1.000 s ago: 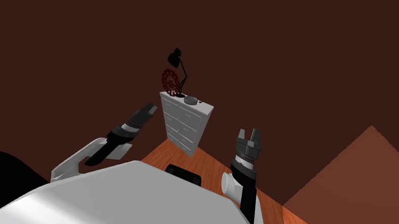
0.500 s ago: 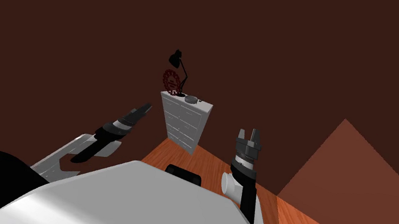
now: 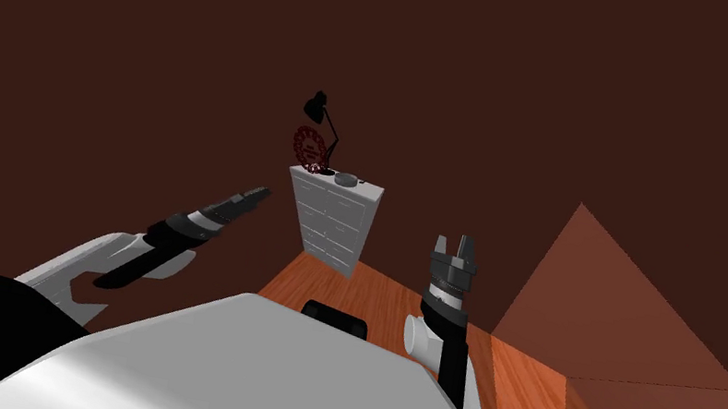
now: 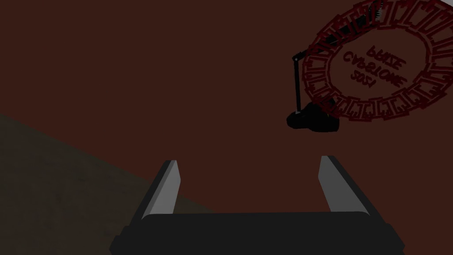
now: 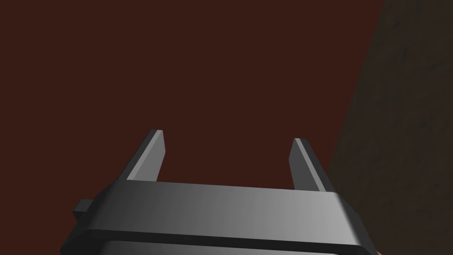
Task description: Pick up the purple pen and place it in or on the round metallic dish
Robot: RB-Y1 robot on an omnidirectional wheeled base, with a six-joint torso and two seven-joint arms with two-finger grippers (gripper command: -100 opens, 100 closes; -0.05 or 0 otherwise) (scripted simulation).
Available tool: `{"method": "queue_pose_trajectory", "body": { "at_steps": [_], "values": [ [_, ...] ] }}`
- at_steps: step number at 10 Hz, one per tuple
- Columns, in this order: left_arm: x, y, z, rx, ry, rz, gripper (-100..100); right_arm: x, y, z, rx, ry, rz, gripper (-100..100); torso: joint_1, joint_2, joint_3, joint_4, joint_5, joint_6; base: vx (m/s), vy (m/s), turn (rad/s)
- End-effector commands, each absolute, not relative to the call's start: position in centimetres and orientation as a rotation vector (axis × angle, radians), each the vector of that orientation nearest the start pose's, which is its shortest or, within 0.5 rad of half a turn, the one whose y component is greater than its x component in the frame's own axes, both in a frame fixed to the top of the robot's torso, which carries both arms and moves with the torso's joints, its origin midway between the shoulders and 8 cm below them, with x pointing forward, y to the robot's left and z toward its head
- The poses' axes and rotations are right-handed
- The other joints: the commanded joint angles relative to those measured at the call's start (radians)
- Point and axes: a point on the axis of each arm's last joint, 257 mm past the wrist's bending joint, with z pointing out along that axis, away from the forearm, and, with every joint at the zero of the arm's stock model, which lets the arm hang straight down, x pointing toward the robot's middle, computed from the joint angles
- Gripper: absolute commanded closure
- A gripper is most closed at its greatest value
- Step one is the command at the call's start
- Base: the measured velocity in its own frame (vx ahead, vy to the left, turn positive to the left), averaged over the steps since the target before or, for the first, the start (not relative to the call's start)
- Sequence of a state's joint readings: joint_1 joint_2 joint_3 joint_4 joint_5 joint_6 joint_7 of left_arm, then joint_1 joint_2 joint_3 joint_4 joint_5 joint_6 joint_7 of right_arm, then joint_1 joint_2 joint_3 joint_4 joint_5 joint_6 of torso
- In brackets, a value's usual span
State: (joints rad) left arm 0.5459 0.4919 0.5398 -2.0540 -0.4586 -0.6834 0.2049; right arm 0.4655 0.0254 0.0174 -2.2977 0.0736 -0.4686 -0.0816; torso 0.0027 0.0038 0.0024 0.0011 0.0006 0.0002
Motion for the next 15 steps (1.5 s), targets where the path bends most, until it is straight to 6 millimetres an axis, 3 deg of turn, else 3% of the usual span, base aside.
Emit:
{"method": "queue_pose_trajectory", "body": {
  "at_steps": [1, 7, 15],
  "values": [
    [34.3, 39.7, -0.7, -0.008, 1.235, -0.59, -100, 35.0, -26.4, 3.7, 0.65, 0.6, 1.364, 0, 0.0, 0.0, 0.0, 0.0, 0.0, 0.0, -0.035, 0.023, -0.125],
    [36.3, 41.1, 0.2, 0.135, 1.343, -0.481, -100, 35.0, -26.4, 3.7, 0.65, 0.601, 1.364, 0, -0.001, -0.01, -0.006, -0.002, 0.0, 0.0, 0.046, 0.015, -0.213],
    [38.9, 40.0, 1.3, 0.294, 1.438, -0.433, -100, 35.0, -26.4, 3.7, 0.65, 0.601, 1.363, 0, -0.002, -0.012, -0.007, -0.003, 0.0, 0.0, 0.103, 0.024, -0.2]
  ]
}}
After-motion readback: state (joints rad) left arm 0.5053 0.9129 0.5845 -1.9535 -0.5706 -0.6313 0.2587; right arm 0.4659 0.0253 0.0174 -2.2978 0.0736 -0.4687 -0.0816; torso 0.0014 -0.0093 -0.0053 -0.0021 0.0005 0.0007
